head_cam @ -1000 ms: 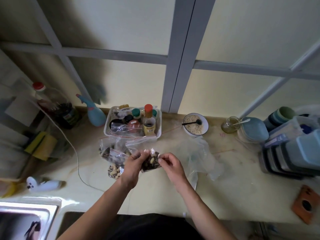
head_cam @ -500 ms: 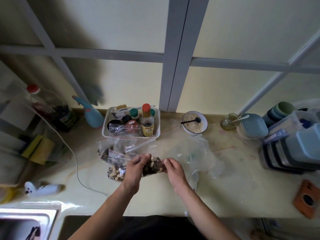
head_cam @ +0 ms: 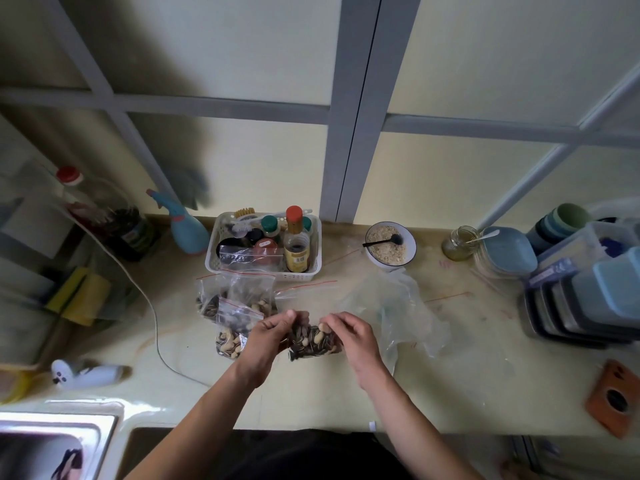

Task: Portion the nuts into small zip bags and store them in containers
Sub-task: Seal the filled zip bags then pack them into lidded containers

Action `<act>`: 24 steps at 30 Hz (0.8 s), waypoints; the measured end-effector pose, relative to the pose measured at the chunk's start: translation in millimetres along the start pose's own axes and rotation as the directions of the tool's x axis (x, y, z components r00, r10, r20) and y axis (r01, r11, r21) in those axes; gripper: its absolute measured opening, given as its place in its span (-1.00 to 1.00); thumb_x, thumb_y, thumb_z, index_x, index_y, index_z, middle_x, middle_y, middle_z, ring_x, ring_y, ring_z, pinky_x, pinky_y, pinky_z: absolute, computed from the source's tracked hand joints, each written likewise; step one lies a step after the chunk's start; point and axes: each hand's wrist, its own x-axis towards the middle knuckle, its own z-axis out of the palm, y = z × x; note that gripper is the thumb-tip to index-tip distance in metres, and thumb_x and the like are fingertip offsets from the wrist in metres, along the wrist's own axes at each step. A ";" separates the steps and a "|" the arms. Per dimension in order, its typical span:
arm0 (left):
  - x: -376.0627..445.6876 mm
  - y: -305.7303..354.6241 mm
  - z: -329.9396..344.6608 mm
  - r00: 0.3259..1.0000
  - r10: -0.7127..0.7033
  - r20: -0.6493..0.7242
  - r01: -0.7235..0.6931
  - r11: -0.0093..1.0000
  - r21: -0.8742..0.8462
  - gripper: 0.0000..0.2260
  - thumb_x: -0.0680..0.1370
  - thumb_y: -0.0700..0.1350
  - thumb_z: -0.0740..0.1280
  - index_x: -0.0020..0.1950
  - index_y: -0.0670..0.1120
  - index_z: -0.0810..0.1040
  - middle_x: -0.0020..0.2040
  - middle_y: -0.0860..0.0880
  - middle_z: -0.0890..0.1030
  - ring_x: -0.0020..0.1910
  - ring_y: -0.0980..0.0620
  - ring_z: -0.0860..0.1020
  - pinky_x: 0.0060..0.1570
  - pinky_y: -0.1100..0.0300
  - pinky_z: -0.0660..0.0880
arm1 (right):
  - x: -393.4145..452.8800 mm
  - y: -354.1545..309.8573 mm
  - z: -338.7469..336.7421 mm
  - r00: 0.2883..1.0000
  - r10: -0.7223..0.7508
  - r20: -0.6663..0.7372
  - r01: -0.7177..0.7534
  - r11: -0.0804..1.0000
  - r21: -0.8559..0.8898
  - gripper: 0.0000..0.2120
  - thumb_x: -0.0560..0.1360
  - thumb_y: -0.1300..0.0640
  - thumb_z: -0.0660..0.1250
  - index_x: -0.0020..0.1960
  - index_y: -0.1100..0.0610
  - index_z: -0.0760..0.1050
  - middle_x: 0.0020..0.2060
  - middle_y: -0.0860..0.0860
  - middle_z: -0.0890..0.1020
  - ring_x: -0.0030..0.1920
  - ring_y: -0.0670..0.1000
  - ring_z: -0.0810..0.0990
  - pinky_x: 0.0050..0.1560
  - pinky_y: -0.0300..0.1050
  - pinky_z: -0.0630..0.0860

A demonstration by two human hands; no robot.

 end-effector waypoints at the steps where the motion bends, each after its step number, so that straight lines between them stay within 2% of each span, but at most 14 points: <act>1: -0.4 -0.6 -1.8 1.000 0.003 -0.003 -0.003 1.000 0.010 -0.67 0.61 0.01 0.29 0.11 -0.23 0.68 0.00 -0.16 0.68 -0.05 -0.04 0.62 -0.07 0.19 0.55 | -0.9 0.0 -1.2 1.000 -0.006 0.024 0.006 1.000 -0.004 -0.87 0.57 0.14 0.43 -0.05 0.19 0.70 -0.13 0.14 0.73 -0.11 -0.02 0.66 -0.05 -0.11 0.57; 4: -3.4 0.4 -0.5 1.000 0.013 -0.024 -0.013 1.000 0.016 -0.64 0.58 0.02 0.31 0.09 -0.27 0.67 -0.02 -0.21 0.68 -0.07 -0.06 0.60 -0.10 0.24 0.55 | -2.4 -2.2 1.1 0.995 -0.001 0.105 0.004 0.999 -0.033 -0.87 0.55 0.11 0.46 0.04 0.16 0.70 -0.06 0.11 0.74 -0.07 -0.09 0.66 0.02 -0.23 0.56; 6: -4.6 -1.3 1.0 1.000 0.013 -0.014 -0.013 1.000 0.025 -0.63 0.61 0.01 0.28 0.13 -0.28 0.66 0.04 -0.26 0.69 -0.04 -0.09 0.63 -0.08 0.22 0.56 | -2.9 -3.0 6.3 0.997 0.011 0.079 -0.008 0.999 -0.046 -0.86 0.56 0.10 0.45 -0.02 0.16 0.71 -0.09 0.10 0.75 -0.09 -0.09 0.66 0.02 -0.23 0.55; 10: -6.5 -4.6 4.3 0.999 -0.037 -0.027 0.038 0.998 0.039 -0.58 0.69 0.09 0.14 0.20 -0.17 0.65 0.13 -0.17 0.69 0.14 -0.15 0.65 0.20 0.01 0.52 | -3.2 -4.5 12.3 0.999 0.039 -0.028 -0.040 0.999 -0.014 -0.79 0.59 0.04 0.39 -0.05 0.16 0.71 -0.16 0.08 0.76 -0.13 -0.10 0.69 -0.08 -0.29 0.50; 14: -9.5 -8.8 10.7 0.995 -0.034 -0.089 0.035 0.999 0.009 -0.55 0.69 0.09 0.15 0.15 -0.26 0.64 0.10 -0.19 0.69 0.12 -0.13 0.66 0.02 0.17 0.57 | 1.0 -6.5 12.0 0.997 0.052 -0.062 -0.056 0.997 -0.056 -0.67 0.64 -0.07 0.30 -0.10 0.12 0.69 -0.25 0.09 0.73 -0.20 -0.04 0.63 -0.12 -0.11 0.47; 18: -13.0 -13.6 15.9 0.995 -0.036 -0.098 0.039 0.999 0.030 -0.61 0.70 0.03 0.16 0.12 -0.23 0.66 0.05 -0.20 0.70 0.00 -0.03 0.68 -0.14 0.31 0.56 | 3.1 1.1 19.8 0.968 0.092 -0.235 -0.122 0.985 -0.119 -0.57 0.68 -0.05 0.22 -0.22 0.18 0.62 -0.39 0.08 0.69 -0.35 -0.05 0.61 -0.22 -0.16 0.47; 21: -13.9 -17.5 19.4 0.995 -0.053 -0.084 0.056 0.998 0.040 -0.61 0.70 0.02 0.14 0.14 -0.19 0.67 0.05 -0.15 0.71 0.01 0.00 0.67 -0.09 0.28 0.53 | 4.1 3.9 25.4 0.933 0.077 -0.351 -0.136 0.980 -0.147 -0.54 0.68 -0.05 0.19 -0.26 0.18 0.57 -0.49 0.05 0.62 -0.45 -0.06 0.53 -0.27 -0.14 0.42; 24: -13.1 -15.0 20.6 0.991 -0.109 -0.077 0.113 0.993 0.042 -0.60 0.70 0.05 0.13 0.13 -0.16 0.68 0.06 -0.11 0.71 0.04 -0.03 0.64 0.03 0.17 0.48 | 5.5 1.0 28.2 0.914 0.037 -0.403 -0.121 0.975 -0.184 -0.52 0.69 -0.06 0.15 -0.27 0.18 0.54 -0.50 0.07 0.61 -0.49 -0.03 0.51 -0.36 -0.14 0.45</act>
